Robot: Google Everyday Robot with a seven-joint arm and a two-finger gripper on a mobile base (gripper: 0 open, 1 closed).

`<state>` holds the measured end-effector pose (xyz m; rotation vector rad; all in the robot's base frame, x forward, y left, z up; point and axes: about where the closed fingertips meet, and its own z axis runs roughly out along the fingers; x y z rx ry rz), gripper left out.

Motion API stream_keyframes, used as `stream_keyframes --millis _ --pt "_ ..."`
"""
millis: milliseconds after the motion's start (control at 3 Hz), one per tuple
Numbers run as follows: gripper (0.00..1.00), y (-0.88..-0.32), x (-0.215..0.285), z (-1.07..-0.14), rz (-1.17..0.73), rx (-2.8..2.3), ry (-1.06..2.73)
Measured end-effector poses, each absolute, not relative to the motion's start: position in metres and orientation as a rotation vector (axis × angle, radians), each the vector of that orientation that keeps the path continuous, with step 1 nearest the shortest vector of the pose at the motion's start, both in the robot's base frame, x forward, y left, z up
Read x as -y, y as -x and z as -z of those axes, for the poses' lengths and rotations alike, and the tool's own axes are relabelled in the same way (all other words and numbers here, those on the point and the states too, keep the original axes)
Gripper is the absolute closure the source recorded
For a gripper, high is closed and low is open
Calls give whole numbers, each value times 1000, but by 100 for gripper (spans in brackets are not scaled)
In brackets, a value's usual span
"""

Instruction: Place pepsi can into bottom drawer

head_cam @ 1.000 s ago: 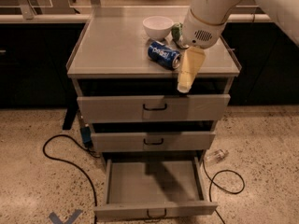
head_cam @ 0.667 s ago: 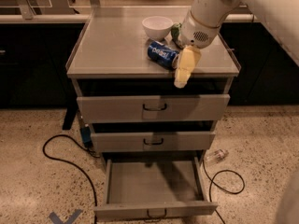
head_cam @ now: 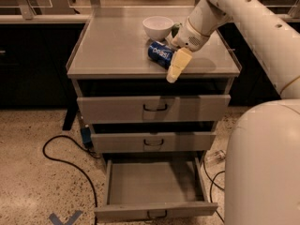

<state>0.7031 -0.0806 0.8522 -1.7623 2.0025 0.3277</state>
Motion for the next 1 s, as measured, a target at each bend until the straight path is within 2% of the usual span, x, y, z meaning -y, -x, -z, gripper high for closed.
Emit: stream_keyframes --millis 667,1000 --pt "0 -720 74 -850 -315 -2014 1777" --pt "0 -746 51 -831 -347 -2030 1820"
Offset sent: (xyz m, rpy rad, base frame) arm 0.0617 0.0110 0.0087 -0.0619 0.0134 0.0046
